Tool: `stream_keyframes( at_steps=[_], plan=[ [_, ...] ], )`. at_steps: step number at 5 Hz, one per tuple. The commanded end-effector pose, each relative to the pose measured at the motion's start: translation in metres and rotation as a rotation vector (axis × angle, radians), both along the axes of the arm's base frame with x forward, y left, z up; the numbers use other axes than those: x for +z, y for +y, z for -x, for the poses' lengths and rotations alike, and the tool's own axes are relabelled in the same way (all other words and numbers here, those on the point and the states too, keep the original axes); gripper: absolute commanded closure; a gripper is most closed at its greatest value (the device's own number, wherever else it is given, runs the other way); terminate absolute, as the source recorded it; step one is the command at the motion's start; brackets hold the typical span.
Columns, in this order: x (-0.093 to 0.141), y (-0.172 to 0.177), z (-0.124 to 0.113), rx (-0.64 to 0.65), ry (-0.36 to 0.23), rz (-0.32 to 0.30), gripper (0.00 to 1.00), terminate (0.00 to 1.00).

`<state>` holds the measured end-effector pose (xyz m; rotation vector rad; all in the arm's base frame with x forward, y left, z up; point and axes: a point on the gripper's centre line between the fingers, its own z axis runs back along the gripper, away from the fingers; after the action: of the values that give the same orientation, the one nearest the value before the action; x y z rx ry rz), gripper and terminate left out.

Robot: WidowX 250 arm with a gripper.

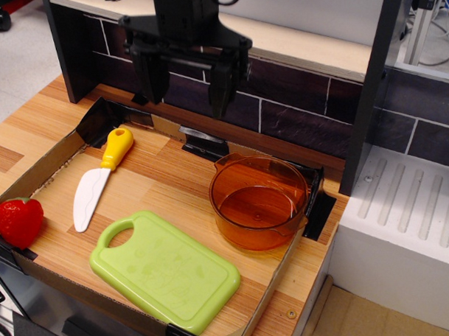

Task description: Put knife on cutting board

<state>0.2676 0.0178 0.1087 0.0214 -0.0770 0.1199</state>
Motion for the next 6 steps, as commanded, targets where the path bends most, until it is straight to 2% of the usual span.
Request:
stream_keyframes(
  at_steps=[1, 2, 3, 4, 5, 6],
  plan=[
    [0.005, 0.061, -0.011, -0.080, -0.092, 0.060, 0.00, 0.00],
    [-0.004, 0.082, -0.010, -0.102, -0.062, 0.070, 0.00, 0.00],
    [-0.034, 0.094, -0.013, -0.099, -0.032, 0.022, 0.00, 0.00],
    [-0.048, 0.099, -0.012, -0.101, -0.010, 0.016, 0.00, 0.00],
    [-0.067, 0.102, -0.013, -0.118, 0.039, 0.022, 0.00, 0.00],
    [-0.077, 0.106, -0.017, -0.118, 0.028, 0.008, 0.00, 0.00]
  ],
)
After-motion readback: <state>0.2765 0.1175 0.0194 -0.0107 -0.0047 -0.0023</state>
